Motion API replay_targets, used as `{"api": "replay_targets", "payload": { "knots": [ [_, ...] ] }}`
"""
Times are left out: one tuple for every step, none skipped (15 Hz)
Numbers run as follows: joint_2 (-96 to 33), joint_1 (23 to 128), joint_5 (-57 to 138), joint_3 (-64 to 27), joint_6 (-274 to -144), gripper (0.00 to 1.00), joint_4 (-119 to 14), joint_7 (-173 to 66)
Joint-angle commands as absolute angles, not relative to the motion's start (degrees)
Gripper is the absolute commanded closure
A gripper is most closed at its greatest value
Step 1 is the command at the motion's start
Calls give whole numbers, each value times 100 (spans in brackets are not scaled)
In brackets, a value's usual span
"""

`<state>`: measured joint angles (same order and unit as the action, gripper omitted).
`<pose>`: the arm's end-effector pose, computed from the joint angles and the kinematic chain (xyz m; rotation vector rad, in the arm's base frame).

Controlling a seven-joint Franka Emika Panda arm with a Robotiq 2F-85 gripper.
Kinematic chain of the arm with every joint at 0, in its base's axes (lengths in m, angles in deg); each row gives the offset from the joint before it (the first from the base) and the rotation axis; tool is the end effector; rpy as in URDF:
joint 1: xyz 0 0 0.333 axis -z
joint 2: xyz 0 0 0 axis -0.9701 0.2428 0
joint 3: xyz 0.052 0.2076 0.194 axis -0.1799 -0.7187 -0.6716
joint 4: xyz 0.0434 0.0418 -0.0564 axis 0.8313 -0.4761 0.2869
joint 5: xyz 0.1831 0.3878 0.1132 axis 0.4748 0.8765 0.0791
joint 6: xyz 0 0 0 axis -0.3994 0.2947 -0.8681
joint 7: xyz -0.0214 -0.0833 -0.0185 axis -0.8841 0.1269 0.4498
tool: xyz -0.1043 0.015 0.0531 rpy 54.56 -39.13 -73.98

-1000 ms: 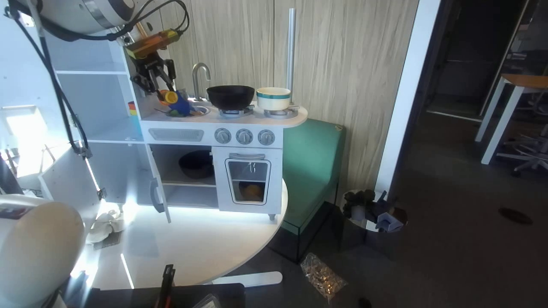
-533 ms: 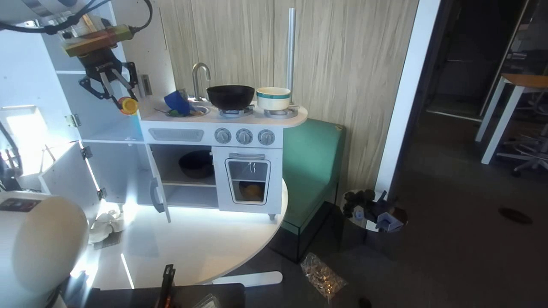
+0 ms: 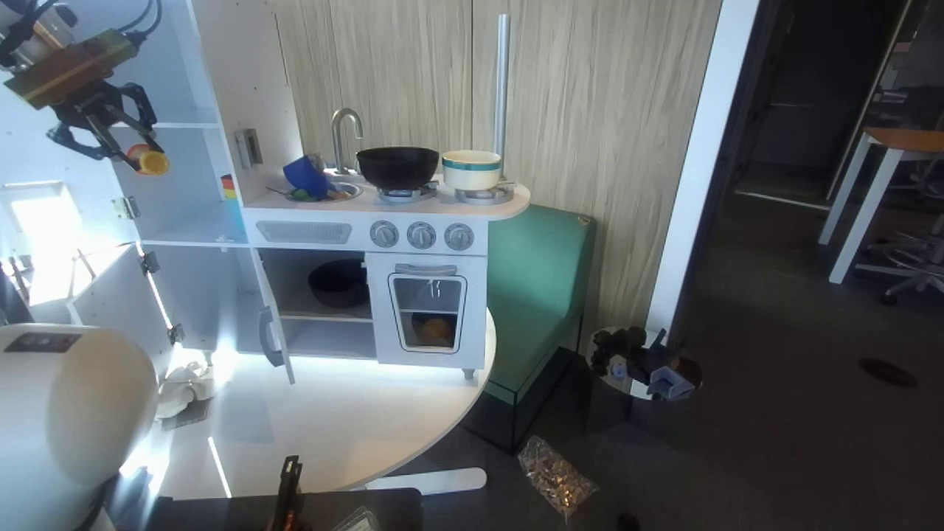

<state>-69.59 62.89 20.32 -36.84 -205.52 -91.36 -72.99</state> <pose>0.4806 0.2377 0.4860 2.3912 1.2181 0.5547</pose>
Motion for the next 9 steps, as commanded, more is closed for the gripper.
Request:
{"api": "replay_targets", "payload": {
  "knots": [
    [-6969, 6564, 1240, -3871, -21332, 82, -9005, -6645],
    [-7032, 6598, 1074, -3909, -21560, 82, -9036, -6447],
    [-7072, 6663, 865, -3973, -21769, 82, -9043, -6231],
    [-7112, 6716, 650, -4033, -21976, 82, -9049, -6041],
    [-7117, 6801, 397, -4077, -22192, 82, -9033, -5816],
    [-7116, 6886, 186, -4114, -22398, 82, -9006, -5542],
    [-7126, 6987, -75, -4167, -22606, 82, -8987, -5252],
    [-7141, 7086, -318, -4196, -22803, 82, -8960, -4980],
    [-7138, 7225, -611, -4230, -22997, 82, -8925, -4666]
  ]
}}
